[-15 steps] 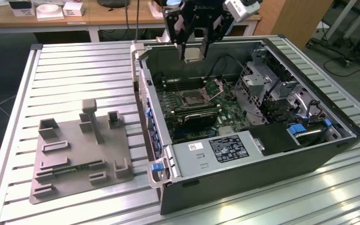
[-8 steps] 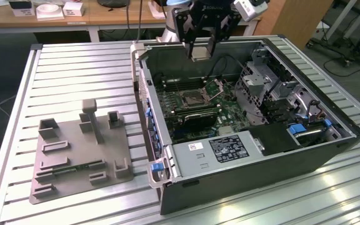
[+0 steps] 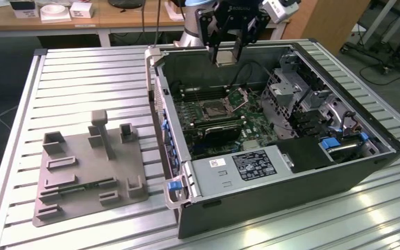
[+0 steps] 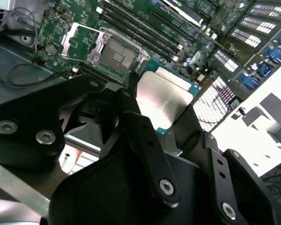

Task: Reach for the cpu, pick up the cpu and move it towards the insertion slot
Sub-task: 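Pick up the cpu and move it towards the insertion slot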

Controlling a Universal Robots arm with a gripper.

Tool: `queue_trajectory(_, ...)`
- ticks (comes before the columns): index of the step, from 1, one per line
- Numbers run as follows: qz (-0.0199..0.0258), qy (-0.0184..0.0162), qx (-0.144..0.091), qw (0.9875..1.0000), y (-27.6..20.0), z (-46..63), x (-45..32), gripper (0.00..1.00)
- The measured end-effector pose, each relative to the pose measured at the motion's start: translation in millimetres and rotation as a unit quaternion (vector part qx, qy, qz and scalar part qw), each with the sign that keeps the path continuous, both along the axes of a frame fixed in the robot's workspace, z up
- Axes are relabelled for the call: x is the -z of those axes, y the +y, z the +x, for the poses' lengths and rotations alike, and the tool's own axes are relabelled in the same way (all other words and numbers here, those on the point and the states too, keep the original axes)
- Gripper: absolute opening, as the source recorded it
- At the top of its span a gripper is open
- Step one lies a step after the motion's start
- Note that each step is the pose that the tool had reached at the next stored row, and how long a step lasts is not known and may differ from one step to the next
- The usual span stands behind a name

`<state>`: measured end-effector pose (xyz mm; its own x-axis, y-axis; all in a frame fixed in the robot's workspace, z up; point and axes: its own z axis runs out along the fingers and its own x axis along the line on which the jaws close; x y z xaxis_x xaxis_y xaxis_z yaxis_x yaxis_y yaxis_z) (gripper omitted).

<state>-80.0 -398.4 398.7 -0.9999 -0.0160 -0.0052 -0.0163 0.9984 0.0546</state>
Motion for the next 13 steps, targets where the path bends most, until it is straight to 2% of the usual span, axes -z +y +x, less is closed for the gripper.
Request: queue_trajectory(13, 0.0003, 0.0, 0.0, 1.0, 0.1, 0.6, 0.7, 0.55)
